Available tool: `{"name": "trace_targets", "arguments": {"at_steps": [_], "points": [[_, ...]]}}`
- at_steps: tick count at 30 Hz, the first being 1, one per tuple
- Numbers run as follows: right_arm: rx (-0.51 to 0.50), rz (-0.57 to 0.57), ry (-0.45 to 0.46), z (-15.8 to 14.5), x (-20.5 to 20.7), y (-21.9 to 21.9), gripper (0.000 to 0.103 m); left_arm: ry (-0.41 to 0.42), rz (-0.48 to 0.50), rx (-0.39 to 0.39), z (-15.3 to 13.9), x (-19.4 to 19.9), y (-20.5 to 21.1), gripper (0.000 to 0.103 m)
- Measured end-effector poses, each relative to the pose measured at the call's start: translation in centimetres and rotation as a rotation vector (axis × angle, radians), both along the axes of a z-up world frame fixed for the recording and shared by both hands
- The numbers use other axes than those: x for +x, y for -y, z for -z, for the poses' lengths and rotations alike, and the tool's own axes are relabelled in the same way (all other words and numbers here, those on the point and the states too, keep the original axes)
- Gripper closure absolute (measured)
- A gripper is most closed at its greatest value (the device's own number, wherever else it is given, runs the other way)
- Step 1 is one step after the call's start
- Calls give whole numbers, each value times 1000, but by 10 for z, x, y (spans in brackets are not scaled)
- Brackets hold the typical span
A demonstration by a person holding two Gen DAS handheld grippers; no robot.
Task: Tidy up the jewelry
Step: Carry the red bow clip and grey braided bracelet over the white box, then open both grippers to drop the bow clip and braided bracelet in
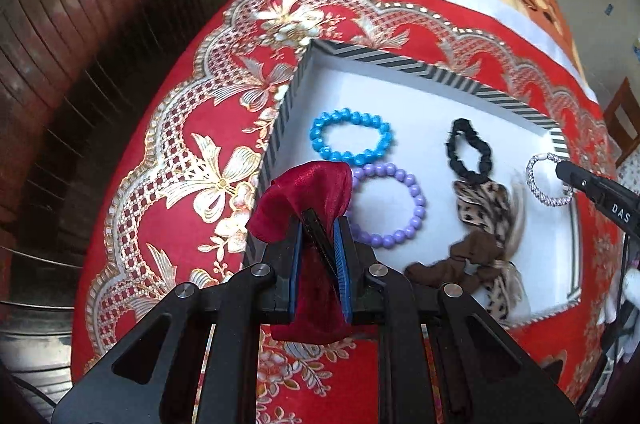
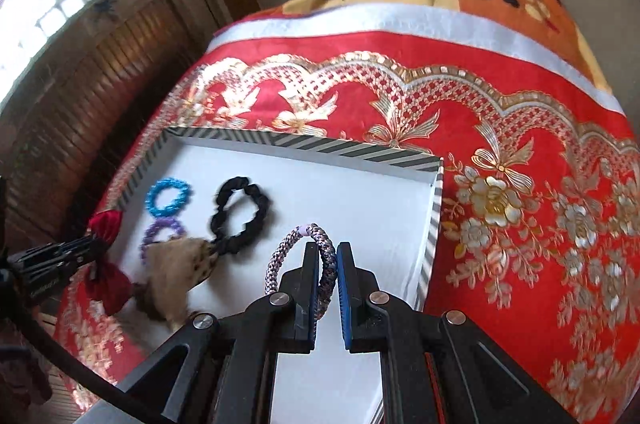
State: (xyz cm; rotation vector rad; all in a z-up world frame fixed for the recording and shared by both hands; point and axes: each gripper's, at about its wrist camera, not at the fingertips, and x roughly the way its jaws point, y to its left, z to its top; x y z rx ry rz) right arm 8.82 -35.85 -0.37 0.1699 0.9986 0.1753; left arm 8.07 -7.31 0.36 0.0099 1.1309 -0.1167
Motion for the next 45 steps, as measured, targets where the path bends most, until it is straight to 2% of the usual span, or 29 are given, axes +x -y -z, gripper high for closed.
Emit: {"name": "trace_targets", "arguments": {"at_steps": [10, 26, 33, 37, 38, 39, 40, 41, 45], "points": [[13, -18, -19, 16, 42, 0, 95, -37, -53, 8, 13, 8, -5, 89], [30, -23, -30, 27, 58, -5, 95, -50, -56, 13, 22, 19, 2, 89], [45, -6, -32, 32, 67, -7, 95, -51, -72, -9, 25, 21, 1, 89], [52, -12, -51, 36, 70, -8, 95, -64, -70, -36, 28, 24, 0, 82], [54, -14, -49, 36, 70, -8, 94, -59, -69, -44, 28, 23, 1, 74], [53, -12, -46, 35, 69, -8, 88, -52, -70, -49, 27, 23, 0, 67], [53, -8, -44, 35, 68, -7, 82, -49, -71, -49, 27, 22, 1, 65], [61, -4, -42, 33, 67, -5, 71, -47, -71, -49, 25, 22, 1, 64], [74, -8, -36, 25, 57, 1, 70, -33, -75, -52, 18, 20, 0, 58]]}}
